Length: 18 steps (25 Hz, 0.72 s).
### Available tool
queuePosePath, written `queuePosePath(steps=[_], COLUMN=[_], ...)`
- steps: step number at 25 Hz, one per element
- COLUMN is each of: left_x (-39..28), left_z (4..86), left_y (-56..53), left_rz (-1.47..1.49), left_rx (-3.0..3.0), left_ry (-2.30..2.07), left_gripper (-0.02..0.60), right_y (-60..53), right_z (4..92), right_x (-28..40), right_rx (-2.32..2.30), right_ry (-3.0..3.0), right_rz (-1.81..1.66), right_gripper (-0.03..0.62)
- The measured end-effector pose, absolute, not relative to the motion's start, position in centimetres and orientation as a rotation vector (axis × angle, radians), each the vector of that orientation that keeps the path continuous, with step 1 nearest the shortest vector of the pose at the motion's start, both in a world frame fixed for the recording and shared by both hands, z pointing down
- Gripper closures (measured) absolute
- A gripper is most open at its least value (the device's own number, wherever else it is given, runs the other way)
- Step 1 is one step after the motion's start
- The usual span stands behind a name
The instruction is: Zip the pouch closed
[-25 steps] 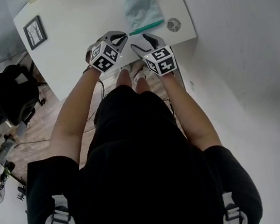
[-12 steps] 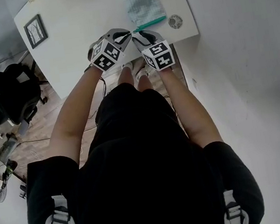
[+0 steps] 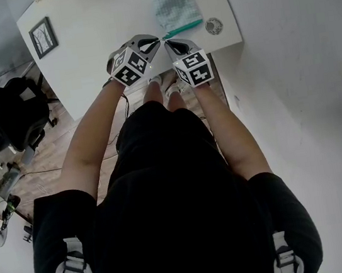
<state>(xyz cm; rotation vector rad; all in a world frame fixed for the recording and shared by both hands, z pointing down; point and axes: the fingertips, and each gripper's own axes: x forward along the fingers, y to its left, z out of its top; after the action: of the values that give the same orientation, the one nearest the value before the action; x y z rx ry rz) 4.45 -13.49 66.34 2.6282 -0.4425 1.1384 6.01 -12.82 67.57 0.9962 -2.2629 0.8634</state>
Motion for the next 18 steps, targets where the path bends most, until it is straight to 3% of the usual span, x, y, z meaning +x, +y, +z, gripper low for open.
queuePosePath(steps=[18], left_x=[3.3], left_z=[67.7], left_y=[-13.1], left_rz=[1.178], left_rx=[2.609], left_ry=[-0.452], left_gripper=[0.566], right_y=[-12.4], right_z=[68.9], right_x=[7.5], right_rx=[1.038], right_ry=[-2.19], right_rz=[0.898], right_gripper=[0.585])
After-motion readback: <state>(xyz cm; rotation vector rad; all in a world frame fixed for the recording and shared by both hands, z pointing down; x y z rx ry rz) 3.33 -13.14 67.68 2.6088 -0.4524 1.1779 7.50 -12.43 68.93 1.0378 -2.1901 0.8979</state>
